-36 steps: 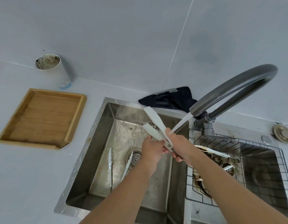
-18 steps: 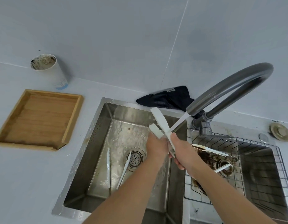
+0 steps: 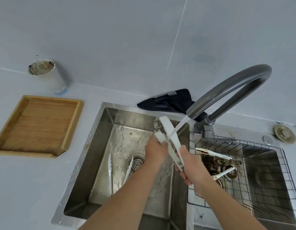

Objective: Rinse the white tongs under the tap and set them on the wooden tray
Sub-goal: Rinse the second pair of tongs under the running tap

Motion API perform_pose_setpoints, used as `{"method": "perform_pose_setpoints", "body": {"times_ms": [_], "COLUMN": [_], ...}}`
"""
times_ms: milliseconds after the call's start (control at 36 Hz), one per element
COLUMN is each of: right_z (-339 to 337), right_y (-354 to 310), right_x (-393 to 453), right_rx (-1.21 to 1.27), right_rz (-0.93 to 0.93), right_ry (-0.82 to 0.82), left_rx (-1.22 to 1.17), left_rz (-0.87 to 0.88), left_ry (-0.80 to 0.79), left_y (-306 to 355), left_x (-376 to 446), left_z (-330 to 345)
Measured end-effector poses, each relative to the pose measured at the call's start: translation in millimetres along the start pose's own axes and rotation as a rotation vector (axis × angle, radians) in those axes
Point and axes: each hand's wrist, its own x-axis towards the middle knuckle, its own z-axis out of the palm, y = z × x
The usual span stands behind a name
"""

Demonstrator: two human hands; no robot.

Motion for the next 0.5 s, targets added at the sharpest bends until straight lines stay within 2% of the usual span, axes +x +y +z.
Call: {"method": "perform_pose_setpoints", "body": {"times_ms": [167,250,361,500], "right_z": [-4.4,-7.9,-12.4,-11.4], "right_y": [2.7,5.9,8.2,8.8], "right_x": [-10.6,-12.6,-11.7,-10.4], "right_rx": [0.049,0.063,0.102,0.186], "right_rz": [0.033,0.042,0.039,0.049], "right_ry": [-0.037,-0.050,-0.037,-0.031], "left_rx": [0.290,0.353,0.217,-0.055], "left_rz": [0.086,0.092,0.096,-0.008], "left_ry": [0.114,0.108,0.092,-0.120], "left_y": [14.4,18.2,20.5,13.3], "left_x": [18.1,22.3,15.6,-7.1], "left_z": [-18.6,-23.7,-18.5,-5.0]}}
